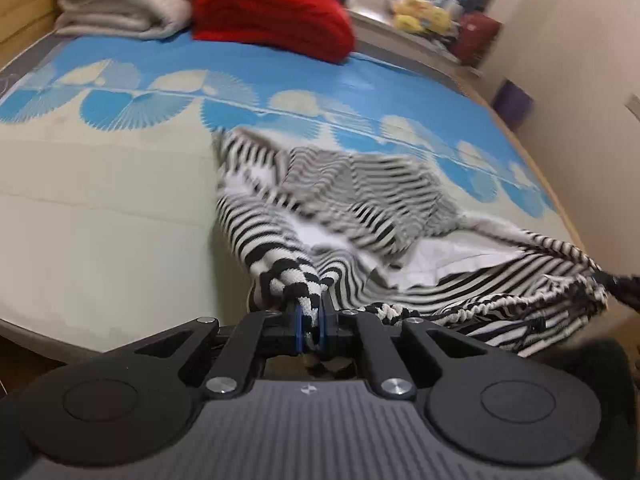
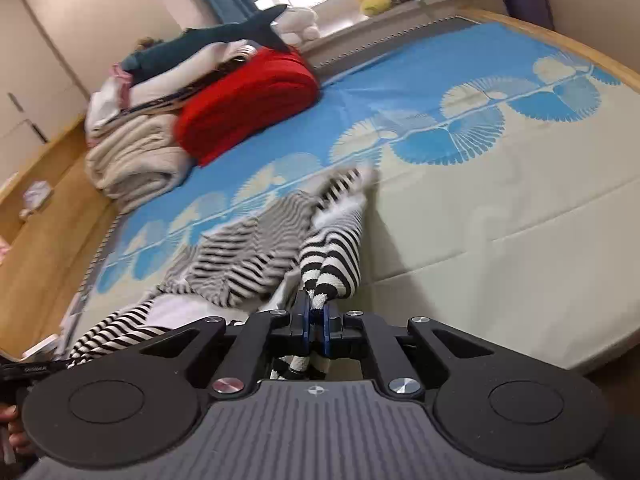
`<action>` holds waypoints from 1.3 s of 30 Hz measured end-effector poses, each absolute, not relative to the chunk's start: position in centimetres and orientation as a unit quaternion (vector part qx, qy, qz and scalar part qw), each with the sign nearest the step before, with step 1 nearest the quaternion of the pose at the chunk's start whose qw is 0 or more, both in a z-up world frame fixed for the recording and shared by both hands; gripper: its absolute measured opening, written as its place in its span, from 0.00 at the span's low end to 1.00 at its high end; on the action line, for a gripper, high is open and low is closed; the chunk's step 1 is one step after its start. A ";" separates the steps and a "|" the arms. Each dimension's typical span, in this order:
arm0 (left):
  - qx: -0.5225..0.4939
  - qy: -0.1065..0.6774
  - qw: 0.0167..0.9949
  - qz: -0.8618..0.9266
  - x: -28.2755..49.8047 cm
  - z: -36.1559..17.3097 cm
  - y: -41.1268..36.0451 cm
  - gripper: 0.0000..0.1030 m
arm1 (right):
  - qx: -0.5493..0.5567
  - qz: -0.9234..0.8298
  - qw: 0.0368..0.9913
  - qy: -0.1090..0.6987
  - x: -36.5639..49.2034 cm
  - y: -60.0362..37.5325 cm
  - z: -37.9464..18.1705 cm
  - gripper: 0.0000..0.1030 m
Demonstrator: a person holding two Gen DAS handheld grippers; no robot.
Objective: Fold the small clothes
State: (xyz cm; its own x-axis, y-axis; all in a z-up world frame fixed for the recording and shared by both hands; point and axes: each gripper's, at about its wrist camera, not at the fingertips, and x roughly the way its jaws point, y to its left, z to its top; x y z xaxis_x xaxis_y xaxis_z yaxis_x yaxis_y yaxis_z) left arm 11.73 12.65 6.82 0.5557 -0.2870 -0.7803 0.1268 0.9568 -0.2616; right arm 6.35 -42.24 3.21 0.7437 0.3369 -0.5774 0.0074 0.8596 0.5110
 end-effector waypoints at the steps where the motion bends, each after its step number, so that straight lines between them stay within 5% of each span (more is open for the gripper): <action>1: -0.083 0.454 0.878 -0.129 11.1 7.6 12.7 0.08 | 0.254 0.098 0.899 0.343 5.3 -42.6 4.0 0.05; 8: -0.086 0.460 0.873 -0.136 14.0 7.2 13.4 0.08 | 0.280 0.106 0.891 0.340 5.3 -43.5 4.7 0.05; 19: -0.112 0.515 0.846 -0.076 33.3 -3.8 15.2 0.13 | 0.197 0.069 0.876 0.435 26.6 -38.7 -2.8 0.06; 26: -0.232 0.511 0.823 -0.086 33.9 -4.5 18.4 0.25 | 0.220 0.007 0.881 0.419 29.6 -39.3 -5.8 0.25; 34: -0.161 0.504 0.840 -0.121 31.9 -3.1 17.9 0.30 | 0.180 0.123 0.867 0.448 28.1 -36.7 -6.0 0.41; 35: -0.179 0.495 0.842 -0.117 31.7 -2.9 18.5 0.32 | 0.178 0.132 0.862 0.455 28.1 -36.4 -6.2 0.42; 37: -0.219 0.460 0.854 -0.102 31.0 -2.0 19.8 0.57 | 0.168 0.147 0.857 0.464 27.9 -35.7 -6.6 0.44; 39: -0.252 0.446 0.852 -0.103 31.0 -1.4 20.5 0.61 | 0.156 0.149 0.858 0.466 27.9 -35.1 -6.5 0.46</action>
State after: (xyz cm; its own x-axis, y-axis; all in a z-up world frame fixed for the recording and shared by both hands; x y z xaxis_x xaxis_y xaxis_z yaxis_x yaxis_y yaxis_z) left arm 30.96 20.50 -1.37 0.5807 -0.4013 -0.7083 -0.0488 0.8514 -0.5223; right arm 27.90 -35.10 -6.49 0.5207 0.4008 -0.7538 -0.1100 0.9071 0.4063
